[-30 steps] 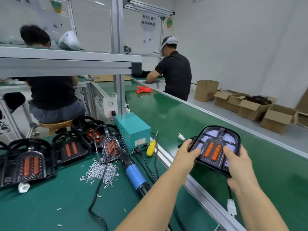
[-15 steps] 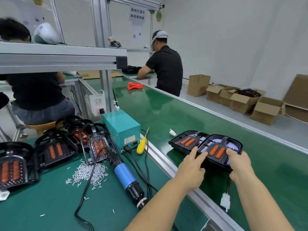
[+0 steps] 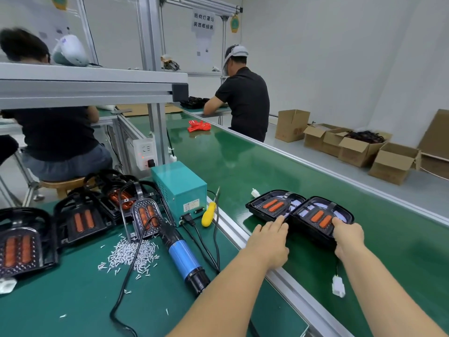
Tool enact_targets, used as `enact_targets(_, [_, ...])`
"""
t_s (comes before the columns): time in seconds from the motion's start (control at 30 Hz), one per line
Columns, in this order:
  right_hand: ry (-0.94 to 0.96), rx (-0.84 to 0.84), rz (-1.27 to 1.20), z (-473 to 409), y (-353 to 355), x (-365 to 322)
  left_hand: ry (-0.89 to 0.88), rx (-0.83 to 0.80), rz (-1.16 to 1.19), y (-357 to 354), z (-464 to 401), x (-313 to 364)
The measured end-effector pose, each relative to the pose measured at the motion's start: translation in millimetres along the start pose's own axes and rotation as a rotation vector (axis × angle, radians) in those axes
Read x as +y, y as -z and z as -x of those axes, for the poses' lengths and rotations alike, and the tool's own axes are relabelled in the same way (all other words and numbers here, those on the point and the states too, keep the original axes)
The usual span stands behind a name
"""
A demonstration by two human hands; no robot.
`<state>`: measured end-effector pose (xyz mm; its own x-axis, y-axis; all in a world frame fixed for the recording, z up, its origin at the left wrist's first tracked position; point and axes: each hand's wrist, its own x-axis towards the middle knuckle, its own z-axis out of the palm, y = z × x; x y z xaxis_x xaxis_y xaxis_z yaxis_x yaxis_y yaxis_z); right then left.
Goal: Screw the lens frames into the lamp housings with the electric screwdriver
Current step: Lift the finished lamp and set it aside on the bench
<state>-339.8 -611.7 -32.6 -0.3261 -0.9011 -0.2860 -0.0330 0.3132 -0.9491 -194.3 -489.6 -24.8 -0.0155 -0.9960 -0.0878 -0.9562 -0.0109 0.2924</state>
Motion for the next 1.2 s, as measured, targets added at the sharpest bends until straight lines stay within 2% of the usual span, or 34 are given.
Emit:
enact_targets(0.1, [0.03, 0.03, 0.172, -4, 2, -1, -0.004, -0.018, -0.029, 3, -4, 2])
enact_targets(0.17, [0.079, 0.074, 0.38, -1, 2, -2, 0.005, -0.018, -0.021, 3, -6, 4])
enact_targets(0.3, [0.292, 0.142, 0.75, 12, 2, -3, 0.002, -0.017, -0.033, 0, -3, 2])
enact_targets(0.4, [0.467, 0.048, 0.953, 27, -7, -6, 0.0, -0.011, -0.034, 2, -1, 3])
enact_targets(0.53, [0.478, -0.158, 1.241, 42, -16, -5, 0.007, -0.033, -0.033, 7, 3, 2])
enact_targets(0.77, [0.548, -0.114, 1.283, 64, -23, -3, 0.05, -0.038, -0.025, 19, 20, -5])
enact_targets(0.93, [0.718, -0.309, 1.215, 113, -55, -2, 0.17, -0.048, -0.062, 30, 56, -29])
enact_targets(1.2, [0.986, -0.609, 1.168, 218, -113, 12, 0.459, 0.148, -0.044, 49, 147, -92])
